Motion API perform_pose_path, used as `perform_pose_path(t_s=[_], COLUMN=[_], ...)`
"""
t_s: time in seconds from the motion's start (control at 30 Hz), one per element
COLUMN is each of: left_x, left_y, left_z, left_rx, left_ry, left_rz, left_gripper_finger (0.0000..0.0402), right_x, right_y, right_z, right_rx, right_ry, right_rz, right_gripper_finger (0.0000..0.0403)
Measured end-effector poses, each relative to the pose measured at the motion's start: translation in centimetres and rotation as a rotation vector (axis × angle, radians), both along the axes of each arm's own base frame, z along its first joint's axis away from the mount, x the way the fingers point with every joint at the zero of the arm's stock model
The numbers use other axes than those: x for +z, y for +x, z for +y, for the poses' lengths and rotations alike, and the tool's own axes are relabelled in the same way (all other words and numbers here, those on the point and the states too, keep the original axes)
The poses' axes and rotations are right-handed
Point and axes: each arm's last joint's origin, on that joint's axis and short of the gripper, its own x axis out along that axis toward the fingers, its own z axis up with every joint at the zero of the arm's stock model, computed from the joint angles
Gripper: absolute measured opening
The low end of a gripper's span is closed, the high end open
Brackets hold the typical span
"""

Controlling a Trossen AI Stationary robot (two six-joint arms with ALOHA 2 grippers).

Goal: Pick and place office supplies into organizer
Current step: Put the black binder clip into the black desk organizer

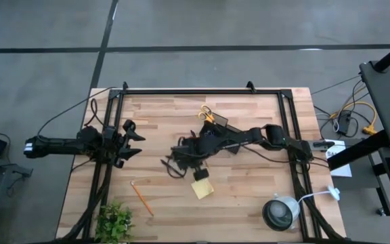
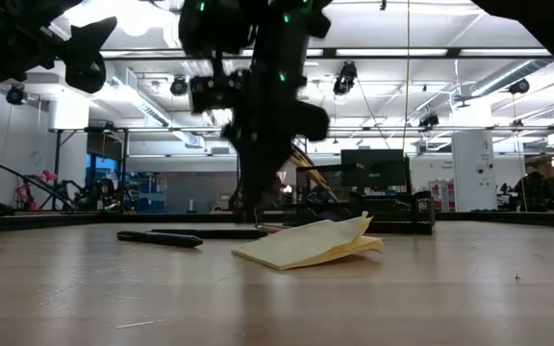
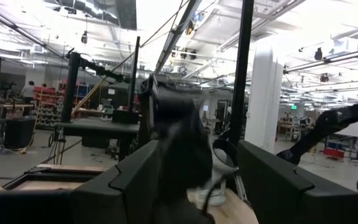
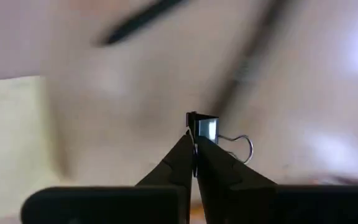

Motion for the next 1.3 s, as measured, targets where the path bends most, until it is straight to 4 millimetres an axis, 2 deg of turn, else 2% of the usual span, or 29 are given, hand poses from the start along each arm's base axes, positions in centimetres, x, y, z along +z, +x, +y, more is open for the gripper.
perform_pose_path(t_s=[0.13,0.3,0.4,0.5,0.6,0.8,1.0,1.13,1.3], left_x=[0.0,0.0,0.0,0.0,0.0,0.0,0.0,0.0,0.0], left_y=[0.0,0.0,0.0,0.0,0.0,0.0,0.0,0.0,0.0], left_z=[0.0,0.0,0.0,0.0,0.0,0.0,0.0,0.0,0.0], left_rx=[0.0,0.0,-0.001,0.0,-0.001,0.0,0.0,0.0,0.0], left_ry=[0.0,0.0,0.0,0.0,0.0,0.0,0.0,0.0,0.0], left_rz=[0.001,0.001,0.002,0.002,0.001,0.002,0.0,0.002,0.002], left_gripper_finger=[0.0201,0.0201,0.0201,0.0201,0.0201,0.0201,0.0201,0.0201,0.0201], right_x=[3.6,5.8,5.7,4.5,3.6,1.8,1.1,1.6,2.4], right_y=[-1.1,-3.3,-4.7,-5.4,-5.8,-6.1,-6.1,-5.8,-5.2], right_z=[-2.5,-7.3,-9.8,-11.2,-11.5,-11.4,-11.7,-11.6,-10.6], right_rx=[-0.158,-0.457,-0.585,-0.628,-0.641,-0.662,-0.709,-0.703,-0.638], right_ry=[-0.089,-0.073,-0.012,0.061,0.1,0.065,-0.049,-0.048,-0.026], right_rz=[-0.024,0.028,0.125,0.205,0.248,0.256,0.218,0.199,0.17], right_gripper_finger=[0.0008,0.0008,0.0008,0.0008,0.0008,0.0008,0.0016,0.005,0.0117])
